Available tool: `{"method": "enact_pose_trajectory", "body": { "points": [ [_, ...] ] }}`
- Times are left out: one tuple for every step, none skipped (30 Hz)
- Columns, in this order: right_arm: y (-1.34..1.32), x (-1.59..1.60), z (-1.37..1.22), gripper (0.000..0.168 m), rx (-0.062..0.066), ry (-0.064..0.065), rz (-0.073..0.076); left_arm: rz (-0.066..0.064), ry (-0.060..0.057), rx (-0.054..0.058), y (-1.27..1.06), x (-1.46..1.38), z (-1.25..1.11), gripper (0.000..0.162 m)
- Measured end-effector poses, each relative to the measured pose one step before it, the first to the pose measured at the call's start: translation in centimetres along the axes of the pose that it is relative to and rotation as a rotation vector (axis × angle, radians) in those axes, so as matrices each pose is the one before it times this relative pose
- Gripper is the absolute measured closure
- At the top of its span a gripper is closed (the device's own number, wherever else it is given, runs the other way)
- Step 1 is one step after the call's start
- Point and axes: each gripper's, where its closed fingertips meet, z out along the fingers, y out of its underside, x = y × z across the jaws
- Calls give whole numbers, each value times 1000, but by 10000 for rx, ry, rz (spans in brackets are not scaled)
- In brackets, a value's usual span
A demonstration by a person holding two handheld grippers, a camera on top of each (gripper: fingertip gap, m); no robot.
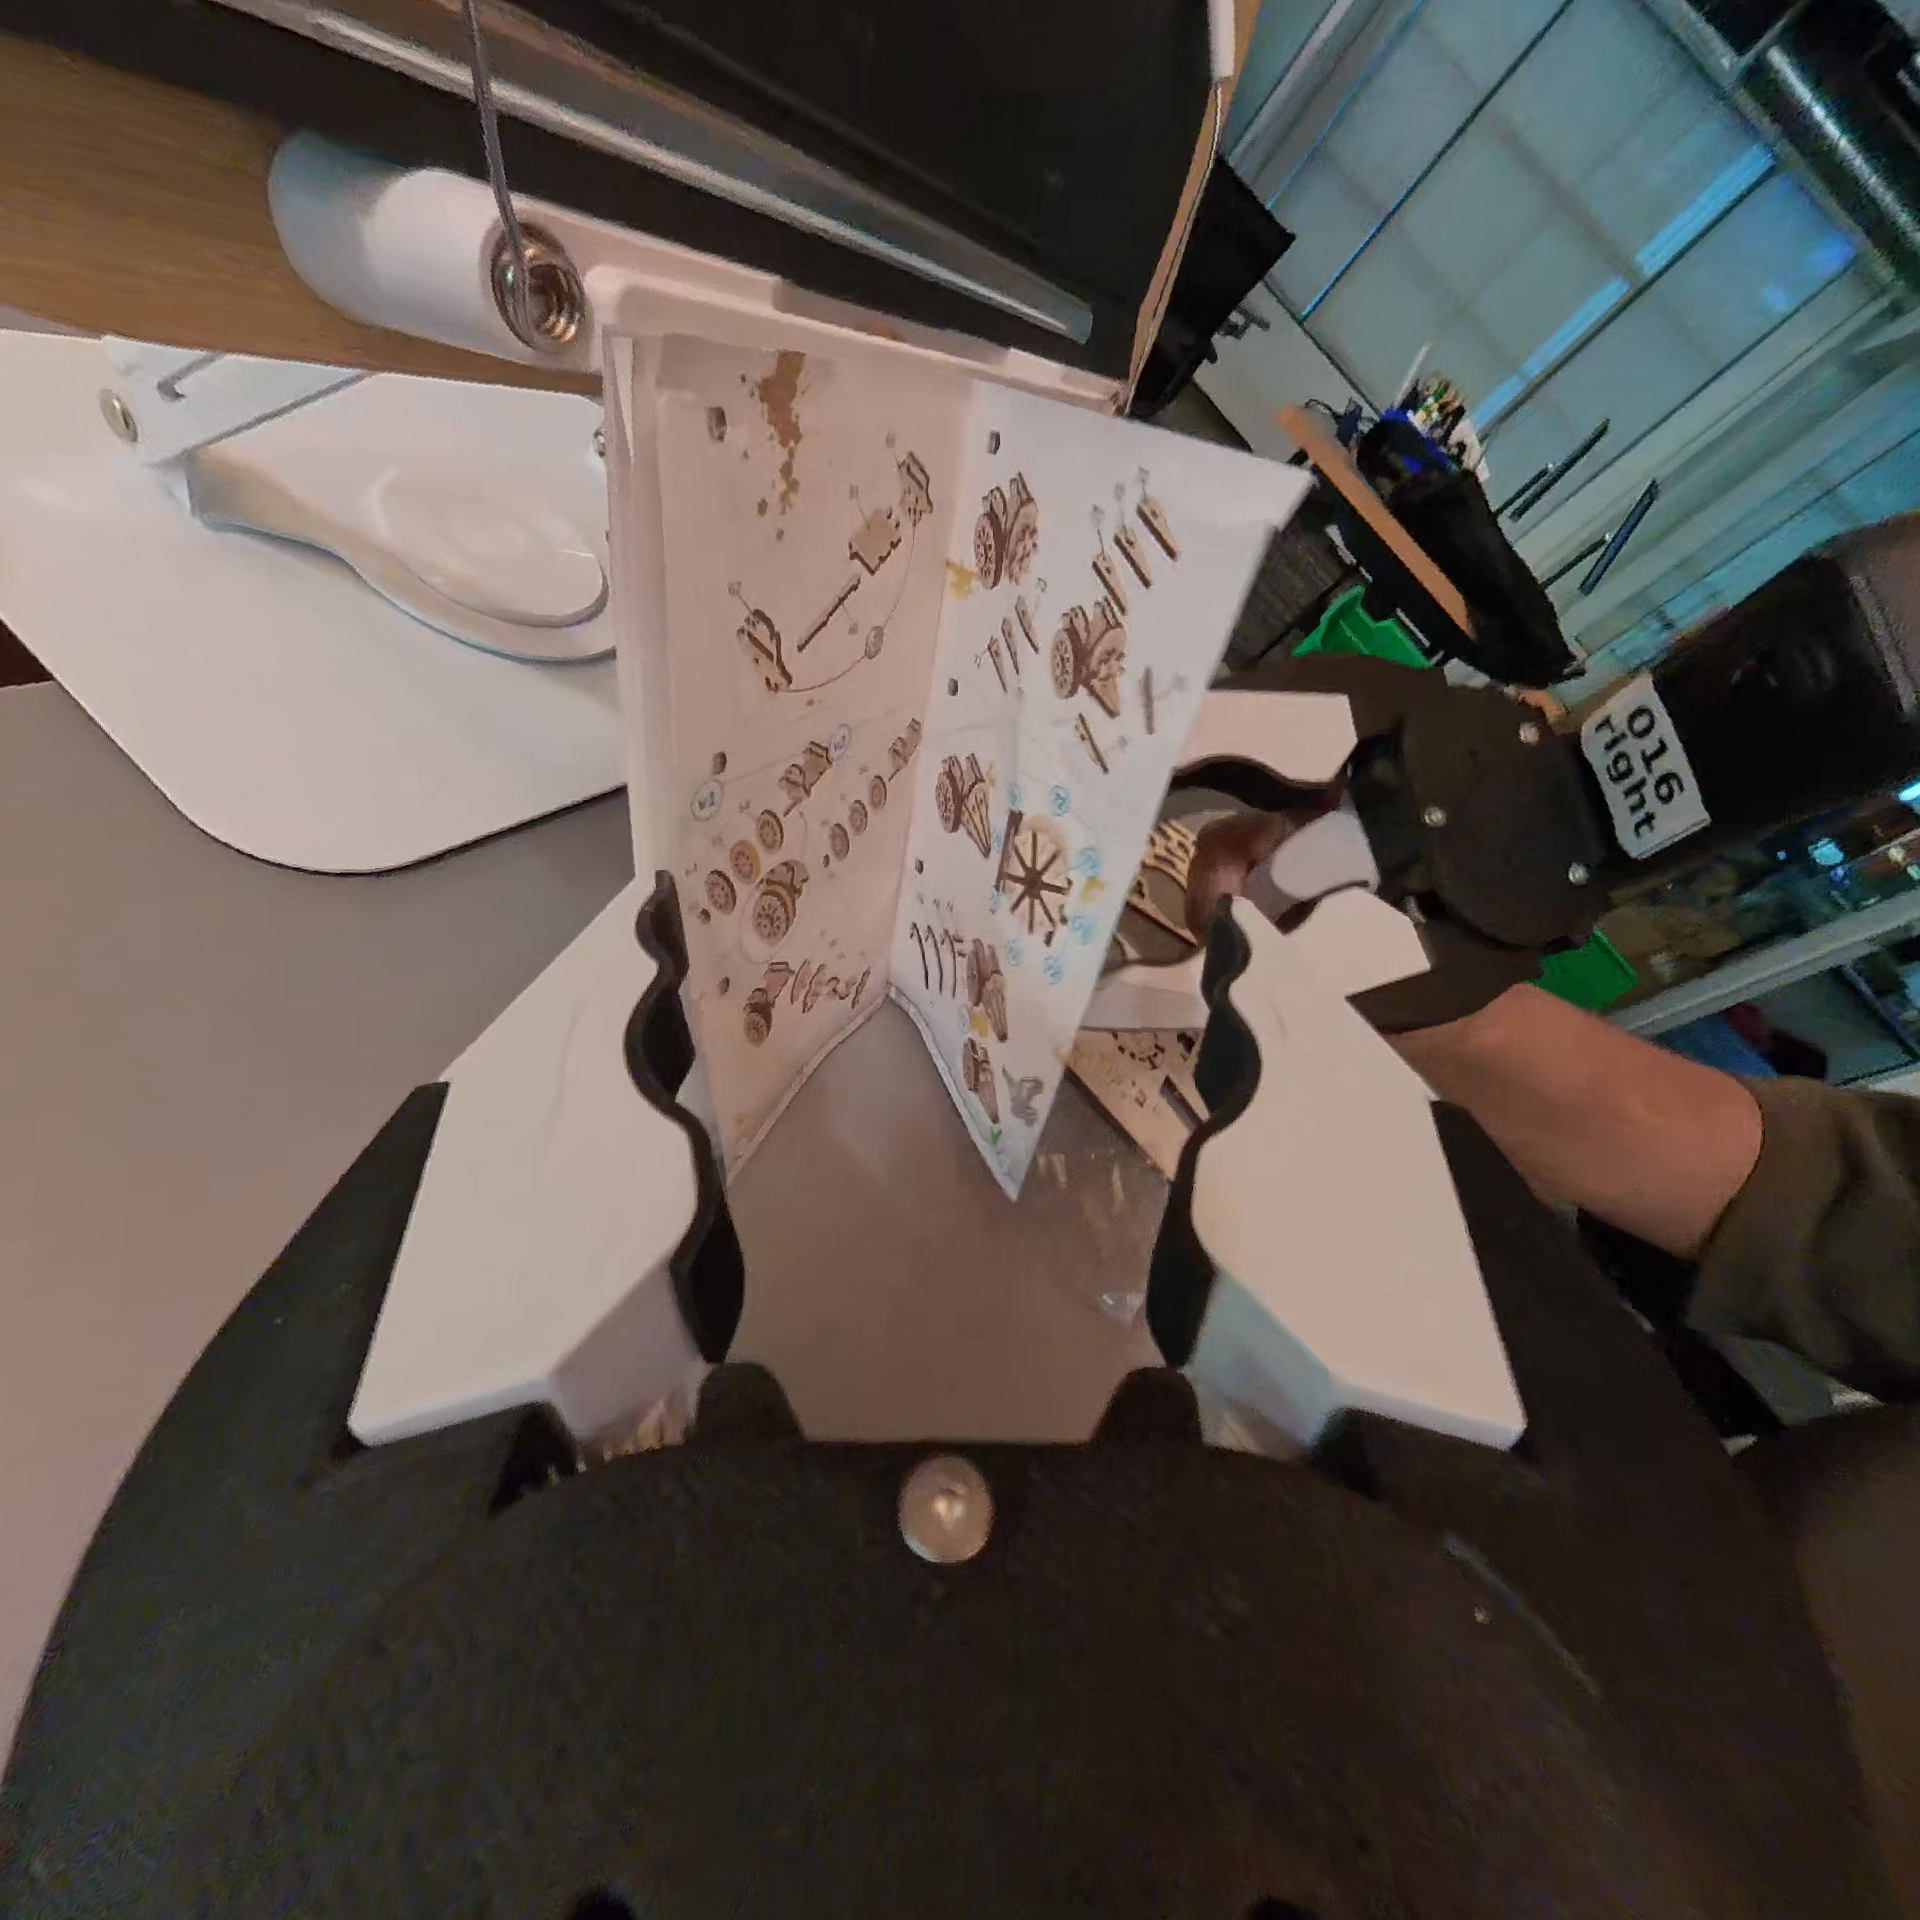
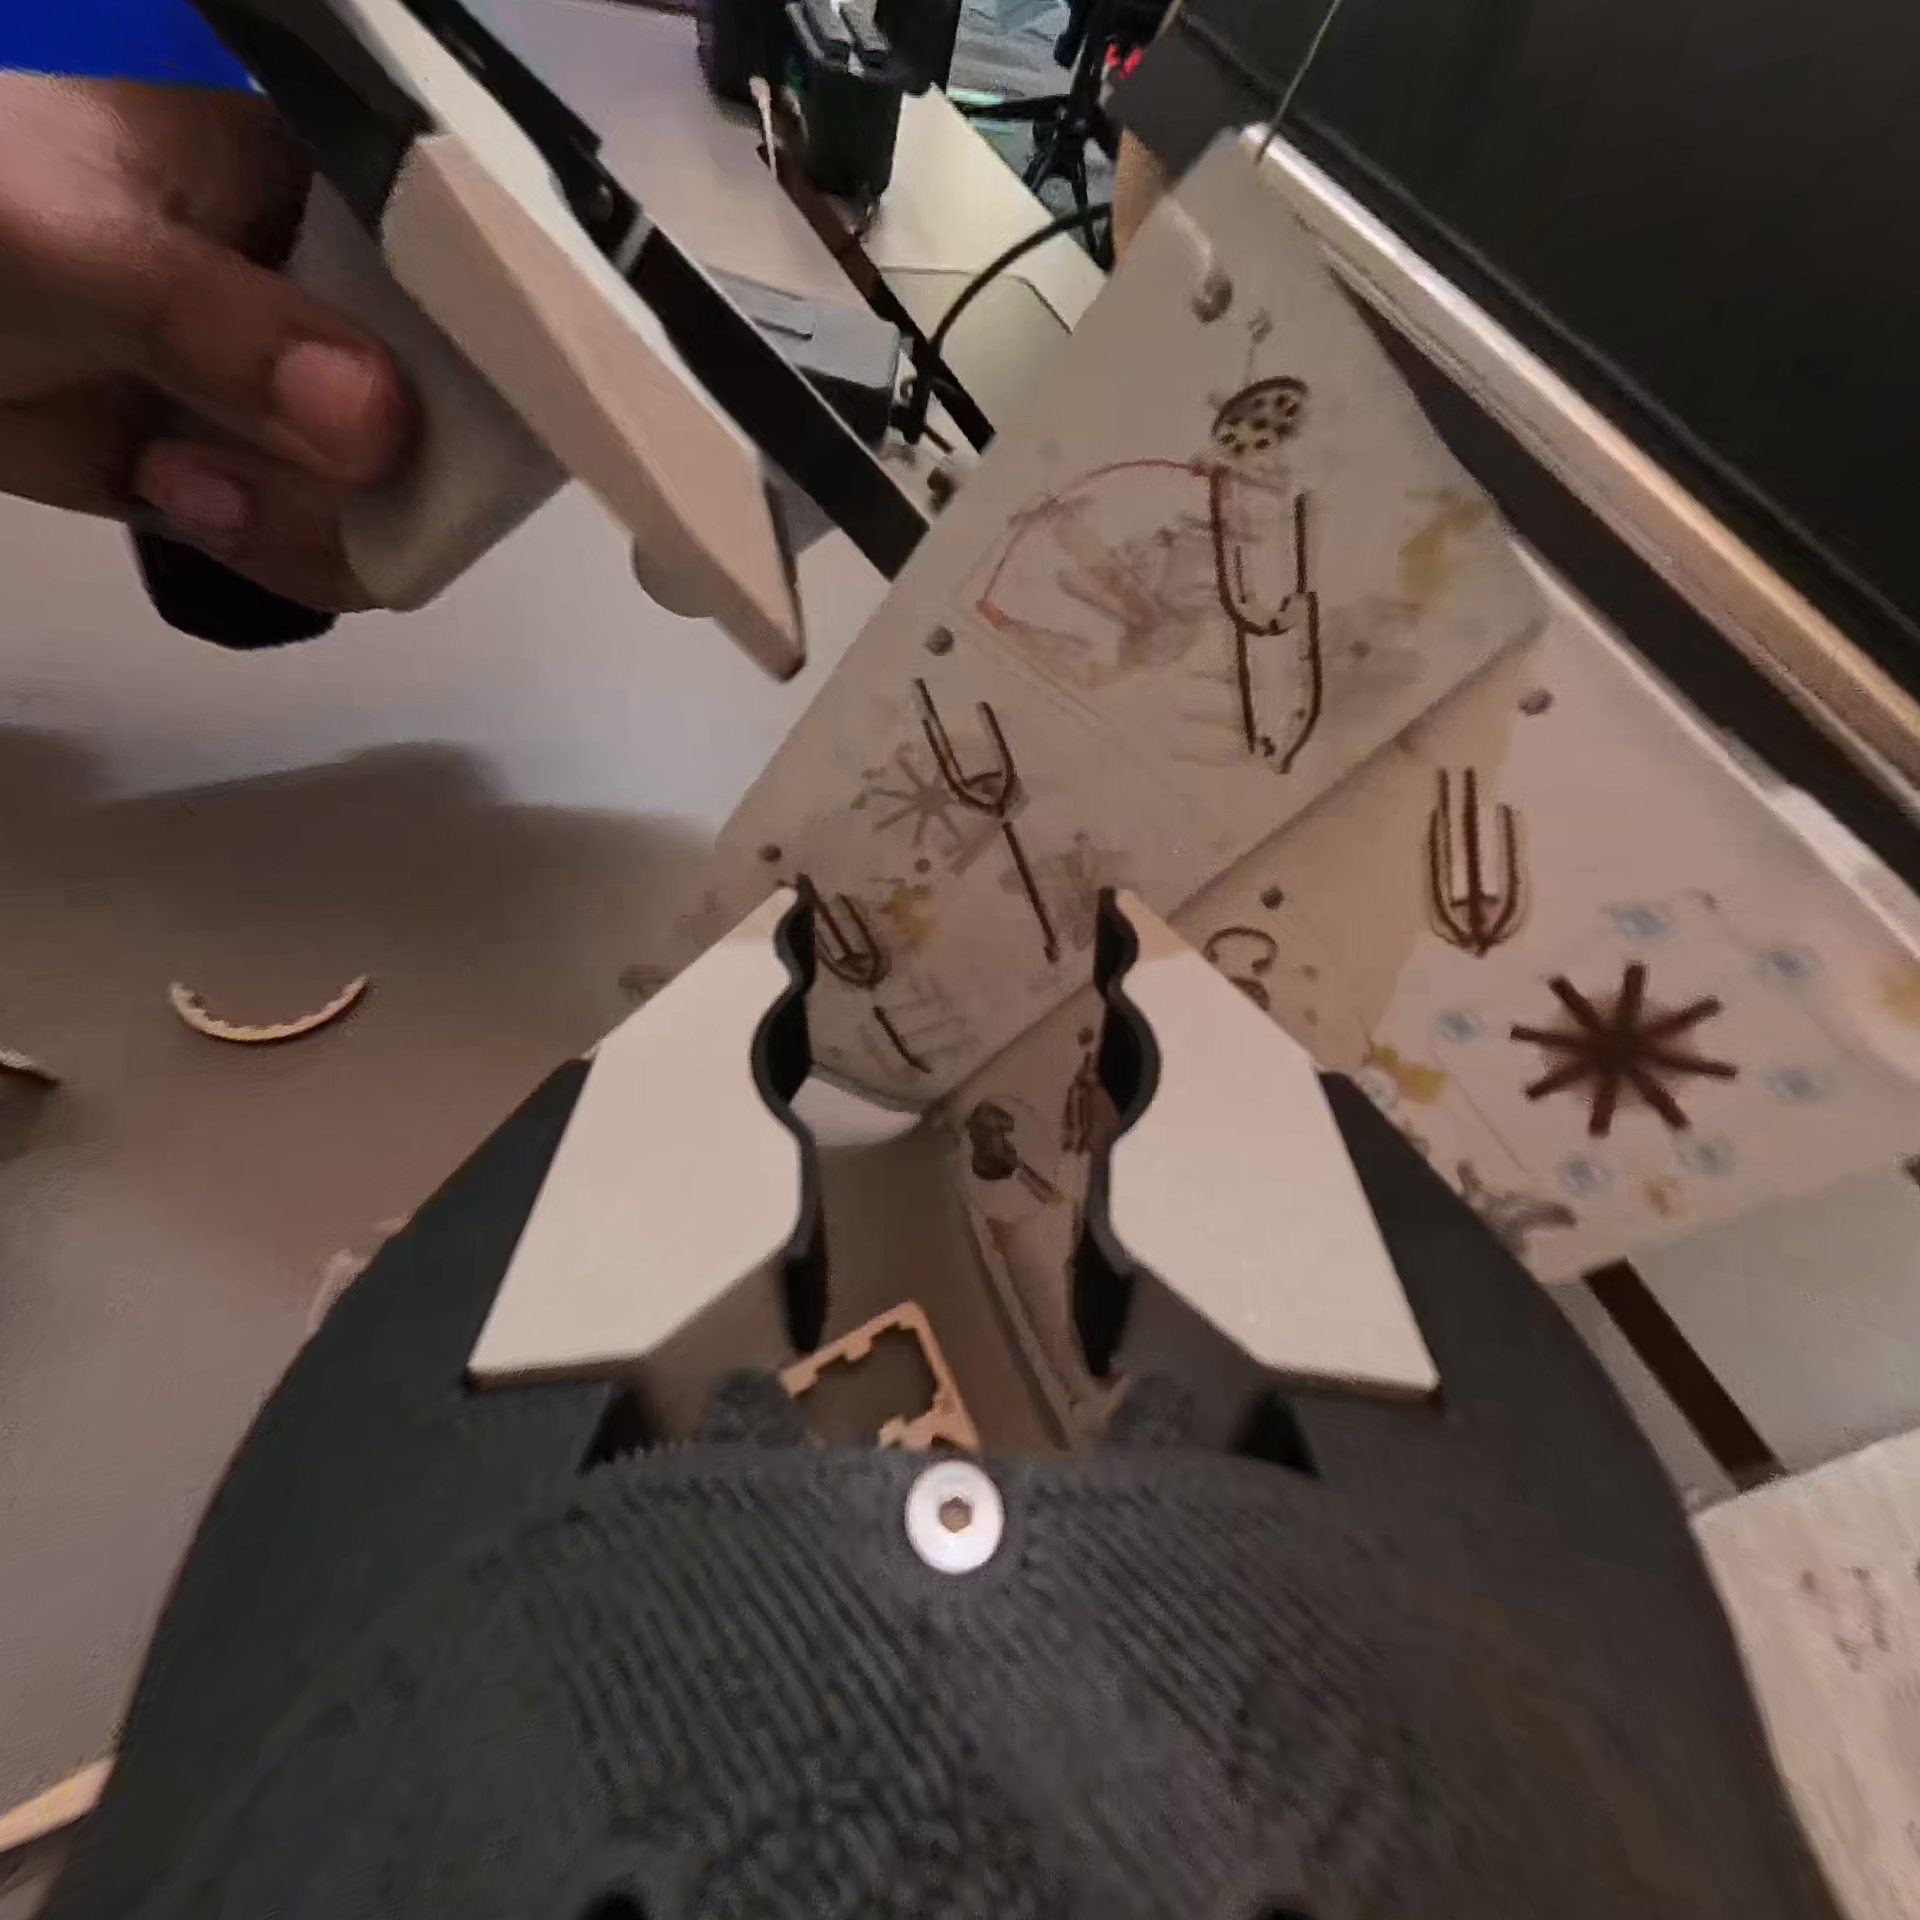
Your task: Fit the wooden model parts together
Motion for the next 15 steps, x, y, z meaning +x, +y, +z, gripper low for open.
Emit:
{"method": "enact_pose_trajectory", "body": {
  "points": [
    [101, 267, 728, 115, -196, 22, -188, 43, 11, -110, 172, -277, 95, 63],
    [103, 184, 663, 116, -166, -34, -138, -20, -27, -36, 43, -385, 125, 63],
    [82, 161, 534, 116, -116, -30, -97, -64, -2, 14, -68, -384, 136, 63],
    [61, 131, 359, 116, -62, -20, -73, -73, -2, 23, -110, -417, 174, 64],
    [23, 76, 188, 116, 2, -30, -53, -80, -77, 10, -120, -504, 187, 65],
    [-10, 27, 39, 116, 62, -61, -22, -50, -166, 0, -149, -611, 189, 65],
    [-38, -1, -37, 116, 103, -84, 27, 26, -171, 62, -276, -571, 148, 65],
    [-64, -24, -92, 116, 133, -114, 87, 20, -196, 111, -365, -620, 106, 65],
    [-67, -10, -95, 116, 141, -118, 148, -44, -228, 115, -369, -696, 142, 65],
    [-91, -10, -103, 117, 138, -106, 187, -88, -27, 129, -383, -418, 214, 64],
    [-105, -61, -115, 117, 139, -118, 186, -163, 173, 78, -295, -137, 287, 78],
    [-86, -56, -115, 117, 123, -97, 157, -235, 225, 19, -221, -72, 367, 92],
    [-53, -45, -138, 117, 105, -59, 122, -229, 260, -1, -166, 35, 379, 107],
    [-20, -33, -140, 117, 84, -37, 85, -187, 436, -95, -11, 370, 297, 121],
    [32, 52, -196, 117, 49, 39, 46, -203, 708, -165, 89, 859, 168, 136]
  ]
}}
